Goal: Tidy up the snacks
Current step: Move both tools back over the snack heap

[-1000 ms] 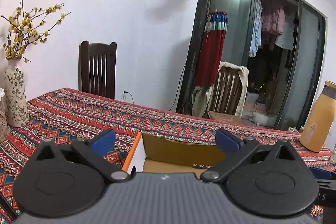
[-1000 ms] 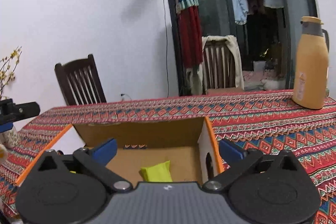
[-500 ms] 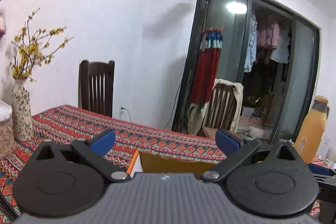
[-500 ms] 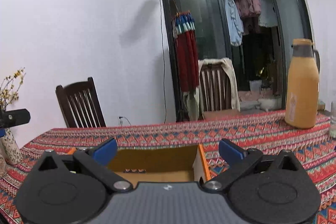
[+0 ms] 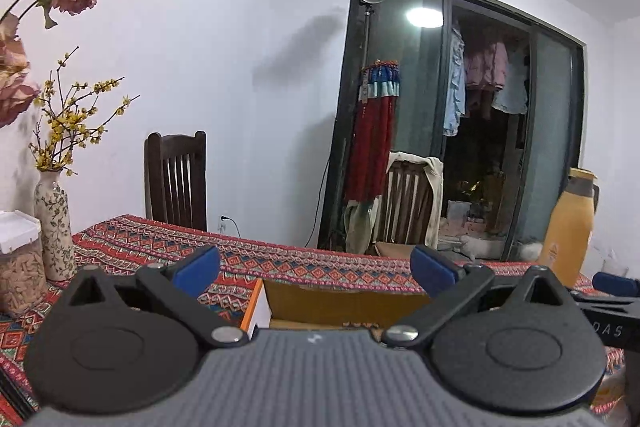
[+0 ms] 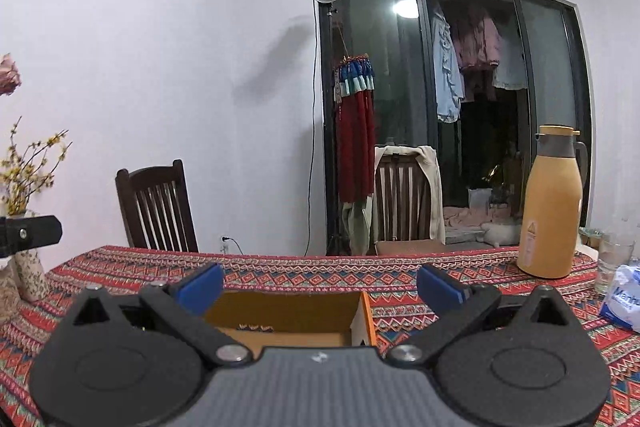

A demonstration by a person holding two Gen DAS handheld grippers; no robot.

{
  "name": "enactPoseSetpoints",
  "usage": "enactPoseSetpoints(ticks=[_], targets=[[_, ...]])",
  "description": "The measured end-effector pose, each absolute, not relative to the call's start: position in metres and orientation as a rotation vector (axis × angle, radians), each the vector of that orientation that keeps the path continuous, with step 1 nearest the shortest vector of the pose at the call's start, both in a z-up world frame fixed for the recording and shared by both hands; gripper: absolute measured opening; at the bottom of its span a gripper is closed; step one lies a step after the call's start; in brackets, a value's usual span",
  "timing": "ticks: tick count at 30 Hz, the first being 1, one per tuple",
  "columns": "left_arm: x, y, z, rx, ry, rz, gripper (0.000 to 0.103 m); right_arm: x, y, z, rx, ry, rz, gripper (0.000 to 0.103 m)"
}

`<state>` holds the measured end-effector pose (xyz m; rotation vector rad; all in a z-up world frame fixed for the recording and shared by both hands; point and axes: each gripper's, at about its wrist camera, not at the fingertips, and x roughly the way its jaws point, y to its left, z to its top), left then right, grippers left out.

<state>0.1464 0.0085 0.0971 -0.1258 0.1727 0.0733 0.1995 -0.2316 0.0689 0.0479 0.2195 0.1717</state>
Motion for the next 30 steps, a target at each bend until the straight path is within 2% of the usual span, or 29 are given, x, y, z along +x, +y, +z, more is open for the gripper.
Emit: enactPoseSetpoints(ticks=[10,30], targets=[[0.099,0.014,0.069,-0.068,0.202,0.020,0.103,0.132,-0.239,0.045,0.052,0.217,0.196,0.103],[0.066,0.048,-0.016,-0.042,0.352,0.054,0.103,0.054,-0.253,-0.035,0.033,0.415,0.165,0.103]])
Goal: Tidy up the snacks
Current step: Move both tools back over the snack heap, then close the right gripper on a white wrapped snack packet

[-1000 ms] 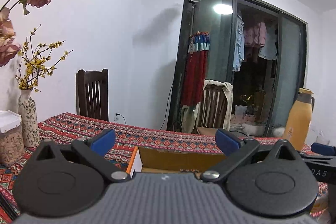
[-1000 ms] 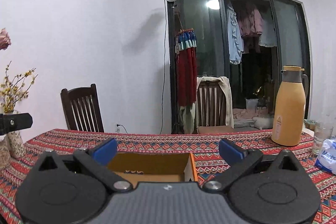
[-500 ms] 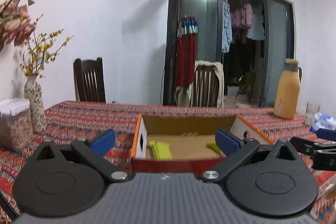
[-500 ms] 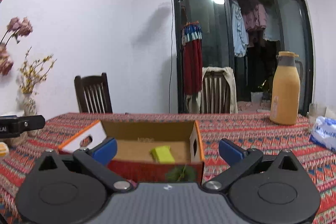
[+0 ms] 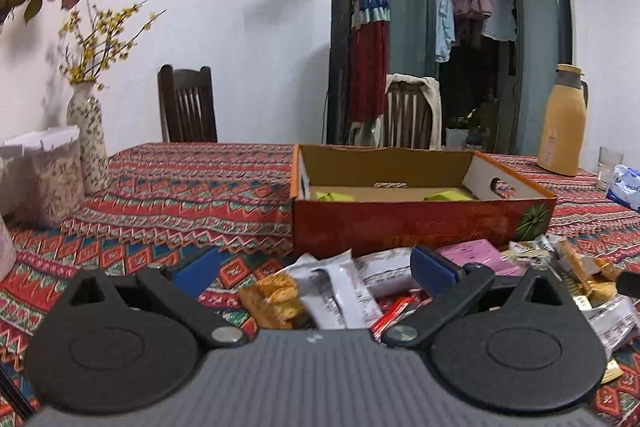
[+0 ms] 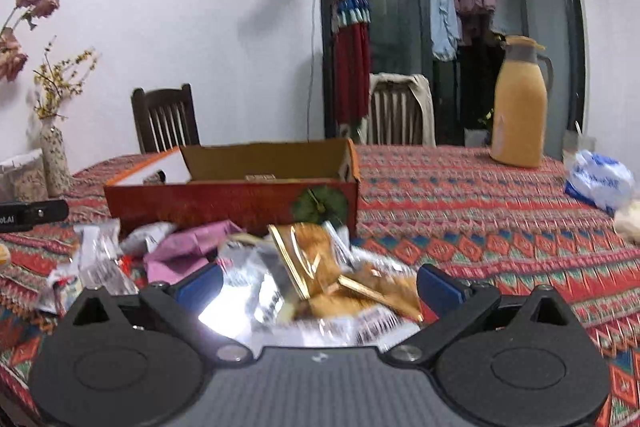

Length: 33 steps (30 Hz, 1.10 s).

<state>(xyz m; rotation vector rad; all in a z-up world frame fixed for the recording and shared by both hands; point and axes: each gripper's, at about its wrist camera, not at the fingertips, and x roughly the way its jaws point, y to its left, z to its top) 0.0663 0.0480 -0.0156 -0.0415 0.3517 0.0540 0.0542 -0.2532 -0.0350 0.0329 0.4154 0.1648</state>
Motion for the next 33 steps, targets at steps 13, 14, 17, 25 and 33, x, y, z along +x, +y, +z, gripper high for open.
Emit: enactPoseSetpoints(ticks=[13,14,17,25,33], targets=[[0.069,0.057,-0.028,-0.092,0.336,0.051,0.103,0.059,-0.238,-0.049,0.021,0.501,0.157,0.087],[0.069,0.057,-0.028,-0.093,0.337,0.049,0.103,0.058,-0.236,-0.051,0.018,0.506,0.160,0.085],[0.071,0.058,-0.028,-0.100,0.342,0.049,0.103,0.056,-0.227,-0.057,-0.003,0.512,0.160,0.085],[0.071,0.057,-0.029,-0.103,0.351,0.053,0.103,0.051,-0.221,-0.066,-0.027,0.498,0.147,0.074],[0.072,0.056,-0.030,-0.102,0.355,0.062,0.103,0.047,-0.224,-0.071,0.005,0.474,0.146,0.072]])
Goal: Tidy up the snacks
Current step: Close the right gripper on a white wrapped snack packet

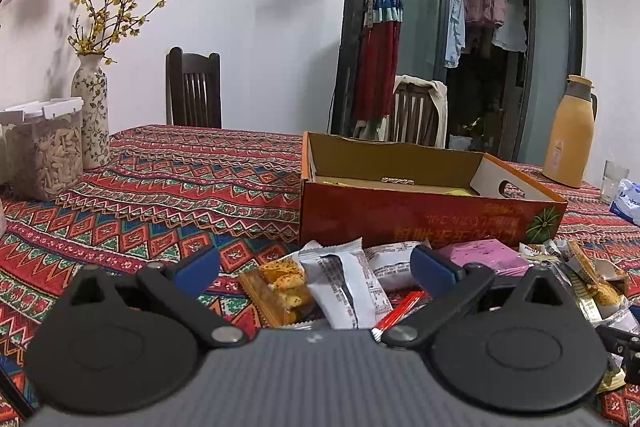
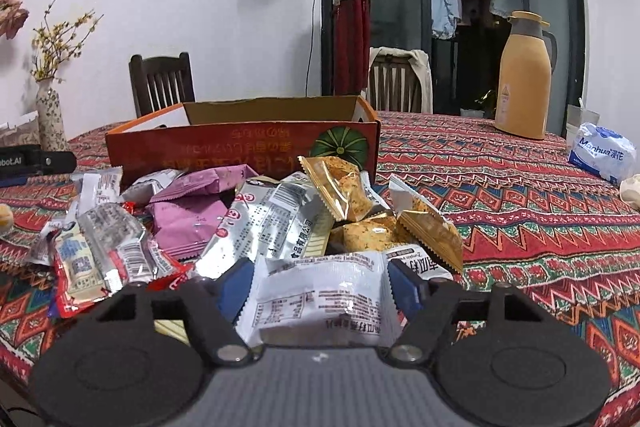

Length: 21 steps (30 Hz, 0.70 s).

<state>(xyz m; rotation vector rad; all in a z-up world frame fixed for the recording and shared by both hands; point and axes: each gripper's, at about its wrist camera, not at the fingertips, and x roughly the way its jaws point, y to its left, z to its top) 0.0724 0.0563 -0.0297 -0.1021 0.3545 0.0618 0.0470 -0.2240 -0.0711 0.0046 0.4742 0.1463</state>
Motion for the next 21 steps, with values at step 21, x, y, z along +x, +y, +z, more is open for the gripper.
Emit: enactPoseSetpoints(ticks=[21], targets=[[0.073,0.057,-0.030,-0.102,0.366,0.086,0.103,0.033,-0.224,-0.074,0.000,0.406,0.182,0.045]])
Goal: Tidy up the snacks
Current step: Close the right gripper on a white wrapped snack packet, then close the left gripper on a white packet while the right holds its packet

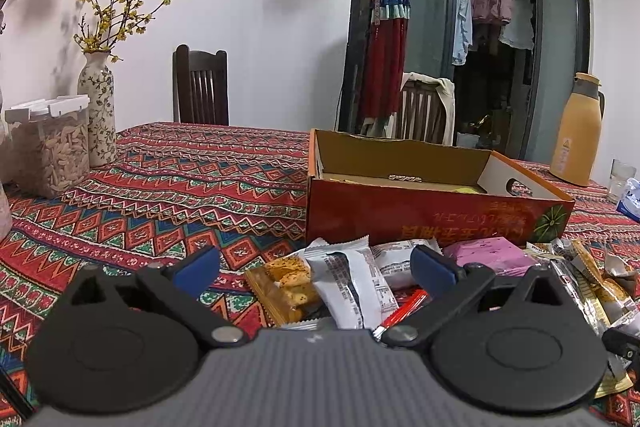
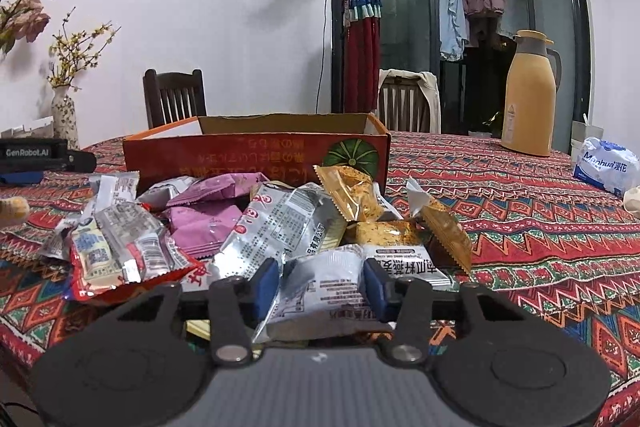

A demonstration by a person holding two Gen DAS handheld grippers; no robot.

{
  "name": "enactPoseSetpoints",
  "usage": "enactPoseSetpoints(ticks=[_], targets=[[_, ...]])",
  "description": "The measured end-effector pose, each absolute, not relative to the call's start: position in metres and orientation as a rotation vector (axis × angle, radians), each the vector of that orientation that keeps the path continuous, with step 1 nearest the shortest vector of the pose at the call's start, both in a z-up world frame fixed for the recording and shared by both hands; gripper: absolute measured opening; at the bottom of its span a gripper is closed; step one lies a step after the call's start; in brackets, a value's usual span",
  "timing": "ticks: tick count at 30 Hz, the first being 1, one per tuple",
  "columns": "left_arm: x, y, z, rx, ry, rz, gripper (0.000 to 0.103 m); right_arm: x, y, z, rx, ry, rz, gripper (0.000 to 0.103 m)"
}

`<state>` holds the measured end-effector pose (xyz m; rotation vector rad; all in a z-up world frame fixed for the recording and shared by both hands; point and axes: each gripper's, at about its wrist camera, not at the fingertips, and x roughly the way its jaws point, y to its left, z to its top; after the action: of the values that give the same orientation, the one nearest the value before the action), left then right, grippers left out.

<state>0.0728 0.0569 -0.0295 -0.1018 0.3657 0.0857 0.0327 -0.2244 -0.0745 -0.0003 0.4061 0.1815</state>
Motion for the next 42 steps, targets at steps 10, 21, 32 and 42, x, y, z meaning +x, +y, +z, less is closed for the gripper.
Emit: enactPoseSetpoints(ticks=[10,21,32,42], targets=[[0.077,0.056,-0.030,-0.099,0.399,0.110,0.103,0.027,-0.232,-0.067,0.039,0.373,0.198,0.043],[0.075,0.041,-0.024,-0.072,0.449,0.082,0.103,0.026,-0.246,-0.059,0.074,0.337,0.183,0.043],[0.102,0.028,-0.014,-0.056,0.508,0.118,0.103,0.030,-0.256,-0.055,0.094,0.318,0.179,0.043],[0.113,0.021,-0.019,-0.048,0.545,0.166,0.103,0.049,-0.267,-0.041,0.115,0.254,0.147,0.044]])
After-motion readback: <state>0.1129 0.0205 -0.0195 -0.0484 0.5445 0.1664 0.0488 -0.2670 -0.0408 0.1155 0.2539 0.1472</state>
